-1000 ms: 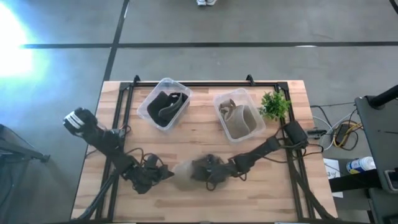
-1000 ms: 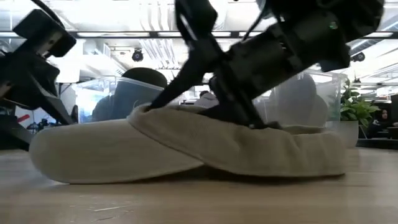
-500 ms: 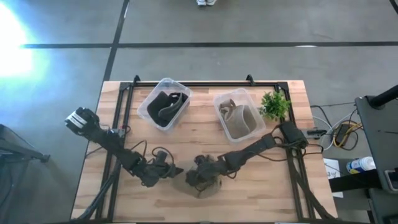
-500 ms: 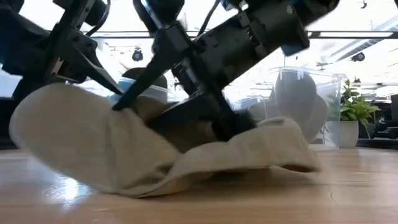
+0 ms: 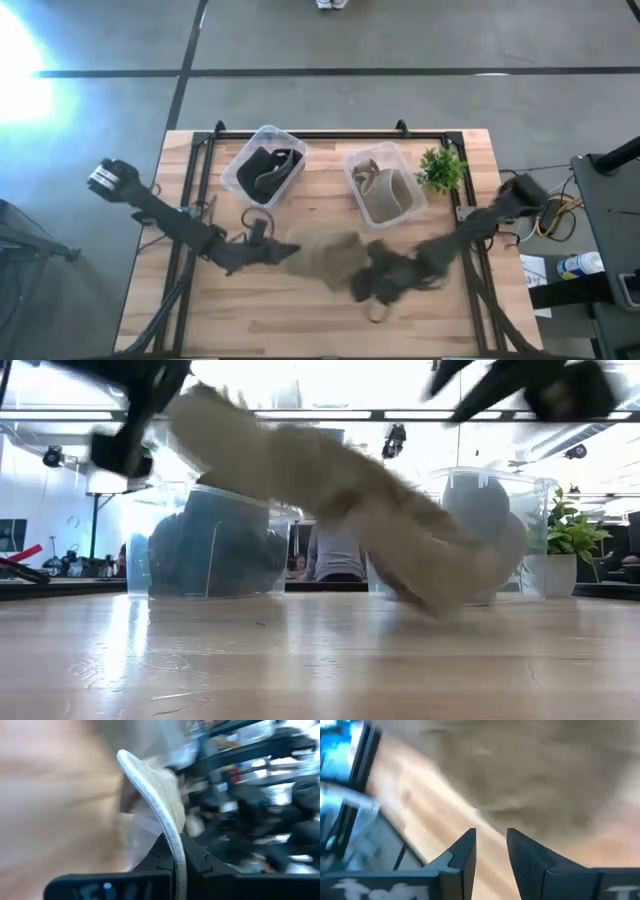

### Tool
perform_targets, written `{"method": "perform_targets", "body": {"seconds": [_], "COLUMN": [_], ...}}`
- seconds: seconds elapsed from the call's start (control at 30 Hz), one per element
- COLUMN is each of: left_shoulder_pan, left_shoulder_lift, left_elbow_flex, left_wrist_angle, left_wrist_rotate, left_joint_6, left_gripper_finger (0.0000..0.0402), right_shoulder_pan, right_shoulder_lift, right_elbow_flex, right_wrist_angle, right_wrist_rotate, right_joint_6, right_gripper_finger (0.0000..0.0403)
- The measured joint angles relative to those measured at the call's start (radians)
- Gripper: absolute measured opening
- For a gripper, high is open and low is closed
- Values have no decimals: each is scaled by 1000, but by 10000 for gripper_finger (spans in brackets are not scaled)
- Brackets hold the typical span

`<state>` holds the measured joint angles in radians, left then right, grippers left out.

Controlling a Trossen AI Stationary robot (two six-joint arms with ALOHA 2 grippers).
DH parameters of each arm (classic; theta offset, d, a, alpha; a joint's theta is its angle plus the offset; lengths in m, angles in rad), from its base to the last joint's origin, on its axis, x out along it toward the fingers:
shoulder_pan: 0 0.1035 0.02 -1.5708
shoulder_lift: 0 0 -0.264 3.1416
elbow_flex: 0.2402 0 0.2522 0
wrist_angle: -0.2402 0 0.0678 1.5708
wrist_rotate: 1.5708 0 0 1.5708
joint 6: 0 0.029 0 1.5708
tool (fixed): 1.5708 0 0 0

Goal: Pick & Place hat
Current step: Put the brown cap into the right transparent bin

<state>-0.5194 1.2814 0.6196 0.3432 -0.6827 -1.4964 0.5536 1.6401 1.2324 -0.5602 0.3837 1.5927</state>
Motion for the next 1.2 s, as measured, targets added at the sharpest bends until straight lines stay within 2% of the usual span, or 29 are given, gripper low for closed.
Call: {"method": "perform_targets", "body": {"seconds": [0.1,0.2,0.3,0.4,0.5,0.7,0.8,0.93,1.07,1.13,1.2], "left_shoulder_pan": [44,82,130,197,258,285,276,252,228,223,221], "left_shoulder_lift": [-68,-108,-112,-74,-10,139,217,295,354,370,375], "left_elbow_flex": [68,181,332,496,654,942,1037,1094,1095,1095,1099], "left_wrist_angle": [45,97,5,-233,-497,-983,-1205,-1349,-1365,-1367,-1367], "left_wrist_rotate": [19,37,38,36,88,159,272,402,402,387,382], "left_joint_6": [192,456,682,839,994,1511,1607,1682,1838,1897,1937], "left_gripper_finger": [5,5,5,5,5,5,6,12,8,7,7], "right_shoulder_pan": [102,172,188,189,173,176,180,164,123,91,58], "right_shoulder_lift": [-113,-190,-236,-253,-263,-295,-327,-350,-323,-293,-262], "right_elbow_flex": [6,4,3,3,3,3,5,50,104,137,174], "right_wrist_angle": [-213,-422,-576,-635,-642,-657,-629,-489,-317,-264,-258], "right_wrist_rotate": [252,394,404,399,360,322,323,323,311,268,232], "right_joint_6": [151,299,392,384,359,329,198,-174,-576,-691,-727], "right_gripper_finger": [107,107,107,107,107,107,107,107,107,107,107]}}
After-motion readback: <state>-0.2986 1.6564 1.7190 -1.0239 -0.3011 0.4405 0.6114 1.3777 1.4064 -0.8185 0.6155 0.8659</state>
